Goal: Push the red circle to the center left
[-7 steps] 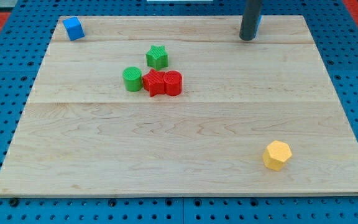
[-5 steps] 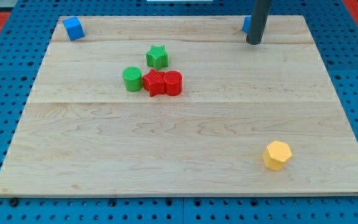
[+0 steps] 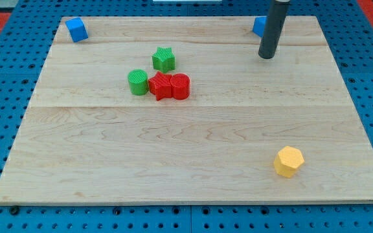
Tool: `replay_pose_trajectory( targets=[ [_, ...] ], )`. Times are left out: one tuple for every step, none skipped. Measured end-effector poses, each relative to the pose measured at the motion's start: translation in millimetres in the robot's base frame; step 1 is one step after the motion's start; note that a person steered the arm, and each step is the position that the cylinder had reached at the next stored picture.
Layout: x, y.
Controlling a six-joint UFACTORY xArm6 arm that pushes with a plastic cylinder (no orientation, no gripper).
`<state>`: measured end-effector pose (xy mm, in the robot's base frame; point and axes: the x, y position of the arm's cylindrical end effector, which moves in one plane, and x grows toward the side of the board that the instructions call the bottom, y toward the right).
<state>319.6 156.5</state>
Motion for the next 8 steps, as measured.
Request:
replay_pose_trajectory(
  targets=[
    [17,-5],
    [38,-22],
    [54,-81],
    [53,-141],
    [66,-148],
    [125,-173],
    [133,-134],
    [145,-142]
  ],
)
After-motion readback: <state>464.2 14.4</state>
